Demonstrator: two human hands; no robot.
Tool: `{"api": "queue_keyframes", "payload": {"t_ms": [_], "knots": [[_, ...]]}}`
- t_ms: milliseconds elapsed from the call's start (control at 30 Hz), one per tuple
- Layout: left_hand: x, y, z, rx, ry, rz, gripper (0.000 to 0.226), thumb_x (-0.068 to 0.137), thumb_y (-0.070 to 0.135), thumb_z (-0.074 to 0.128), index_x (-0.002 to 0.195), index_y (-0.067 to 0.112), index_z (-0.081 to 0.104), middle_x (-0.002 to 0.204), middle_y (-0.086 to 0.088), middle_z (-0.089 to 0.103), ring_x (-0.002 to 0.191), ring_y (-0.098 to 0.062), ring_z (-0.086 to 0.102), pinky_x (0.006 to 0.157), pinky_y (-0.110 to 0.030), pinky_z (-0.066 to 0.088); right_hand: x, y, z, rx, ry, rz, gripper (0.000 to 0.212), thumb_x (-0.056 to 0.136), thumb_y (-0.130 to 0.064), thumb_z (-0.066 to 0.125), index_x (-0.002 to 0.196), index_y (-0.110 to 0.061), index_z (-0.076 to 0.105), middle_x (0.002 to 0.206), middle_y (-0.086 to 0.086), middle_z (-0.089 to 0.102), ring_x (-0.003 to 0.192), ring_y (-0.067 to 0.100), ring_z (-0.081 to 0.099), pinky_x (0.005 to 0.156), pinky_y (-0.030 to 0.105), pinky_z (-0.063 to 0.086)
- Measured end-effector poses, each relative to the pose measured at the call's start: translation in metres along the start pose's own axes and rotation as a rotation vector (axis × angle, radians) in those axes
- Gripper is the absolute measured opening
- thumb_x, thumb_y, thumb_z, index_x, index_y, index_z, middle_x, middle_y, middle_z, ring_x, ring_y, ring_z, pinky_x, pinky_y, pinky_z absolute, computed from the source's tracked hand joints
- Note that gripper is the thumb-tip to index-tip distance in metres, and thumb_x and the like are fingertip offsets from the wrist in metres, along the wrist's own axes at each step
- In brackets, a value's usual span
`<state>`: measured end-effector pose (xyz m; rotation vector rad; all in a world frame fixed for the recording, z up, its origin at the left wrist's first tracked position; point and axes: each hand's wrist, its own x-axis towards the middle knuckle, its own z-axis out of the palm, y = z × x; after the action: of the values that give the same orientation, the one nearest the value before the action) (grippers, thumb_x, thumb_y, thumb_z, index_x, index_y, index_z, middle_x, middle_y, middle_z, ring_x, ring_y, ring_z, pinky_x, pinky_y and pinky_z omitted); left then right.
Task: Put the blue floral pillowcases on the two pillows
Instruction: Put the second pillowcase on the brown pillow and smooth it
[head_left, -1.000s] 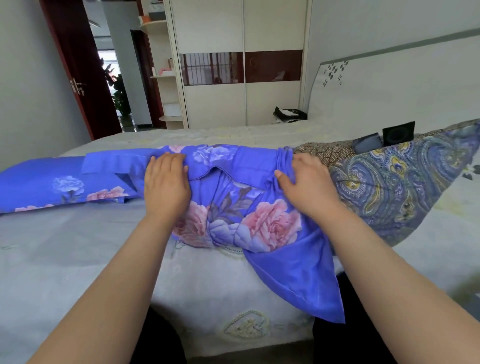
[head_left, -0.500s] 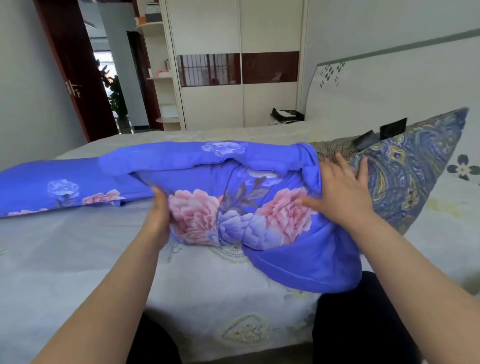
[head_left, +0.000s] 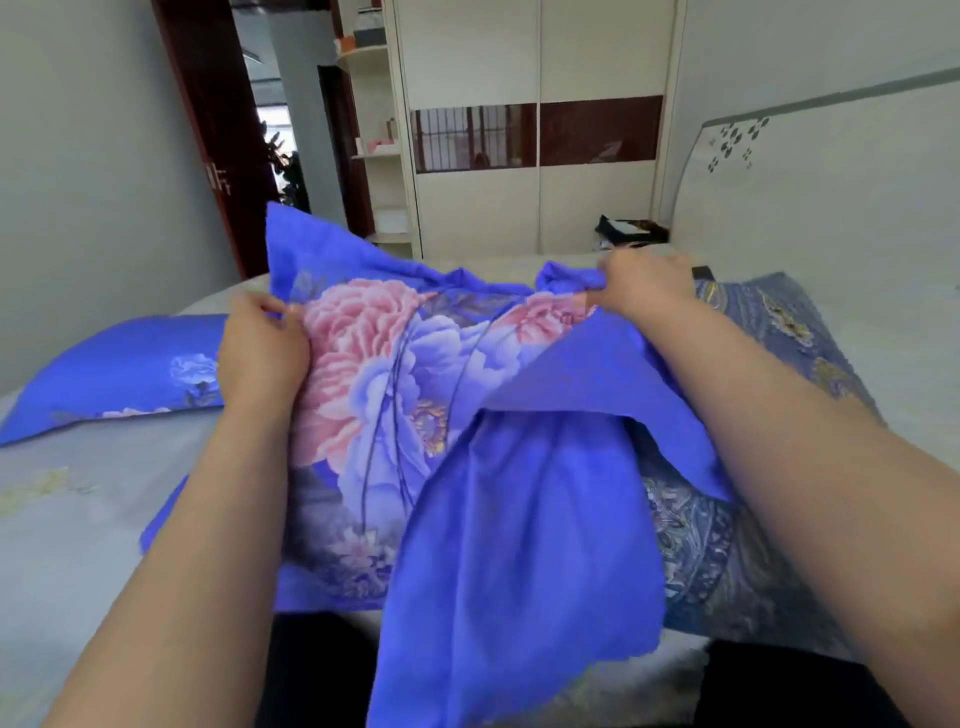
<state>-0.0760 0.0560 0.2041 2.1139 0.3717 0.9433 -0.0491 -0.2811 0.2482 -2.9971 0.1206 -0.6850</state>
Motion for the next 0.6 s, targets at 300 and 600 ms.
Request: {"api": "queue_keyframes", "payload": {"t_ms": [300,600], "knots": [[-0.113,-0.007,0.074,0.73,-0.351,0.369,0.069,0.091,0.063,0.029,0.127,0.008,0.048,0.127,-0.015,0.051,0.116,-0.034,0.047,0.091,-0.041,0.039,-0.049,-0.02,0.094,0.377,-0.411,0.065,0.064,0.086,-0.069,0.037,0.109,-0.013,0.057,0.121,0.011,0.058,0.112,0.03,0.054,0.085,0.034,0.039],[-0.11,0.023,0.072,0.947,-0.635,0.371,0.037,0.099,0.025,0.036,0.132,0.009,0.044,0.136,-0.006,0.047,0.122,-0.025,0.05,0.092,-0.035,0.041,-0.089,0.007,0.094,0.538,-0.17,0.114,0.059,0.087,-0.06,0.047,0.123,-0.013,0.053,0.124,0.009,0.059,0.111,0.03,0.055,0.081,0.033,0.042]]}}
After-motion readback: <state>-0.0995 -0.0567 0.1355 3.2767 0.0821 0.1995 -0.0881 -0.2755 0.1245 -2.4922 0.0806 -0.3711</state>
